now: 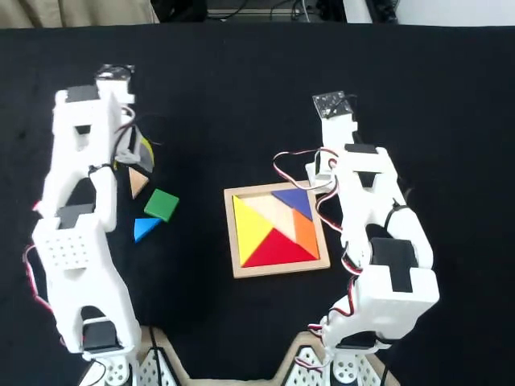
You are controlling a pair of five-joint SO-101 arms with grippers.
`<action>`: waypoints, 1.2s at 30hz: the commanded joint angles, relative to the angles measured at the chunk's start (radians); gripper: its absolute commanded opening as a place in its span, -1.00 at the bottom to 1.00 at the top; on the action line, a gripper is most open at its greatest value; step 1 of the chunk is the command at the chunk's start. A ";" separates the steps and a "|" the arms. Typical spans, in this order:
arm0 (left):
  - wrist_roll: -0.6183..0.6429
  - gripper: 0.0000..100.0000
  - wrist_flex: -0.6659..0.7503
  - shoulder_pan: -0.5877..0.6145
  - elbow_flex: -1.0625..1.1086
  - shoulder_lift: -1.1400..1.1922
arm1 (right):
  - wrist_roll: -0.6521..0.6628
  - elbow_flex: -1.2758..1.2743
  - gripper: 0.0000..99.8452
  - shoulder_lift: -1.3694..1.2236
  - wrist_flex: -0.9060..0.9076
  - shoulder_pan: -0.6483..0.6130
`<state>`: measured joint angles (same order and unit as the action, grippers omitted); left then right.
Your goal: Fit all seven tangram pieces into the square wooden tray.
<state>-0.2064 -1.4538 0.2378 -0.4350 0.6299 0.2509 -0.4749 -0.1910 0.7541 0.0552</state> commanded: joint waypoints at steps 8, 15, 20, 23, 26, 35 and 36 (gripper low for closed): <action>0.140 -0.44 0.107 -0.056 0.142 -0.020 | -0.005 0.001 -0.98 0.051 -0.017 0.017; 0.209 -0.60 0.198 -0.076 0.213 -0.020 | -0.005 -0.007 -0.98 0.051 -0.028 0.017; 0.204 -0.70 0.196 -0.071 0.211 -0.020 | -0.005 -0.007 -0.98 0.051 -0.029 0.017; 0.193 -0.71 0.192 -0.070 0.217 -0.020 | -0.005 -0.007 -0.98 0.051 -0.029 0.017; 0.157 -0.71 0.160 -0.073 0.208 -0.020 | -0.005 -0.007 -0.98 0.051 -0.029 0.017; -0.135 -0.71 -0.063 -0.128 -0.038 -0.021 | -0.005 -0.007 -0.98 0.056 -0.029 0.026; -0.207 -0.71 -0.117 -0.147 -0.074 -0.021 | -0.008 -0.007 -0.98 0.058 -0.029 0.035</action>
<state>-0.1741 -1.4016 0.1596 -0.3353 0.6299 0.2509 -0.4841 -0.1910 0.7419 0.0552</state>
